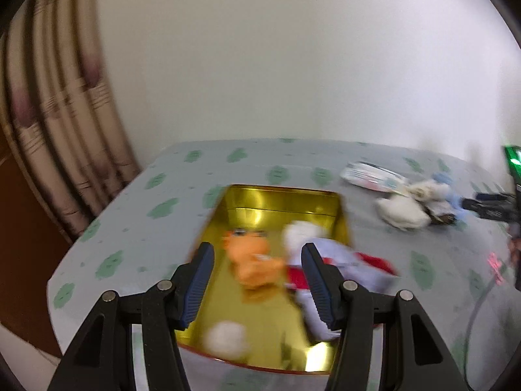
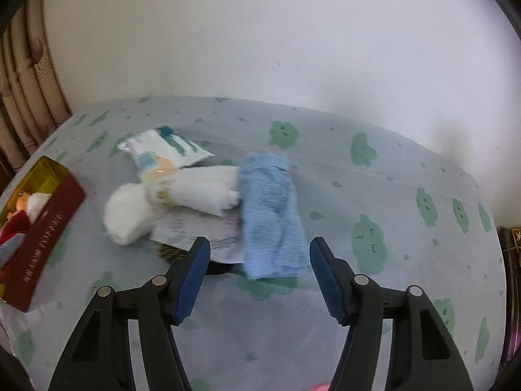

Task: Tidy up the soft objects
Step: 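Move the right tool to the blue fuzzy towel and grasp it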

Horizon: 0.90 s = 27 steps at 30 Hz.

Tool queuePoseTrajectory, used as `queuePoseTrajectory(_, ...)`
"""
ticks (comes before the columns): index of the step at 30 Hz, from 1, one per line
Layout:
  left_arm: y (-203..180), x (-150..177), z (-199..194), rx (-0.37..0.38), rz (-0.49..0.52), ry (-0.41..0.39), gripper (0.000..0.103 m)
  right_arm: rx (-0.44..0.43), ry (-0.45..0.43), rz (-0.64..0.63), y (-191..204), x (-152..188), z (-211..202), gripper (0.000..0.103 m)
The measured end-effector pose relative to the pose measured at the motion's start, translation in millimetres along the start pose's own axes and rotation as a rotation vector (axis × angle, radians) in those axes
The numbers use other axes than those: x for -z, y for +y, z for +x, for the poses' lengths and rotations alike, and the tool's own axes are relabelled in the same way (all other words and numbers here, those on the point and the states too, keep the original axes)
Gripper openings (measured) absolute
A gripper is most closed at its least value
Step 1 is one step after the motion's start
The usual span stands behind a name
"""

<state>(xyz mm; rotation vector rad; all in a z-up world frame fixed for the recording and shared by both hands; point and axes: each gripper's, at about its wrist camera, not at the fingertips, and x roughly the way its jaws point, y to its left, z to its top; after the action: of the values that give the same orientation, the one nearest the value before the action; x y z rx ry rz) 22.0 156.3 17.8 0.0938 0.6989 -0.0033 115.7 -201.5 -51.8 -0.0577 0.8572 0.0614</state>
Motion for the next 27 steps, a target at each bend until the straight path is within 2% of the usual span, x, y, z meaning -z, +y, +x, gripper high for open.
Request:
queuePoseTrajectory(3, -34, -5, 2, 0.093, 0.049, 0.022, 0.057, 0.008, 0.01, 0.007, -8, -4, 14, 0.061)
queuePoseTrajectory(13, -136, -10, 24, 0.286, 0.177, 0.075, 0.057, 0.007, 0.052, -0.006, -16, -18, 64, 0.059)
queuePoseTrajectory(14, -145, -9, 31, 0.299, 0.185, 0.087, 0.057, 0.009, 0.048, -0.004, -16, -19, 67, 0.054)
queuePoseTrajectory(15, -152, -9, 36, 0.299, 0.19, 0.091, 0.057, 0.002, 0.043, -0.005, -17, -20, 69, 0.044)
queuePoseTrajectory(16, -158, -8, 42, 0.301, 0.194, 0.094, 0.057, -0.009, 0.046, -0.008, -17, -20, 72, 0.04)
queuePoseTrajectory(20, -174, -7, 67, 0.322, 0.202, 0.121, 0.057, -0.022, 0.032, -0.005, -19, -13, 68, 0.03)
queuePoseTrajectory(27, -198, -7, 99, 0.325, 0.263, 0.137, 0.057, -0.021, 0.01, 0.045, -36, 22, 40, 0.029)
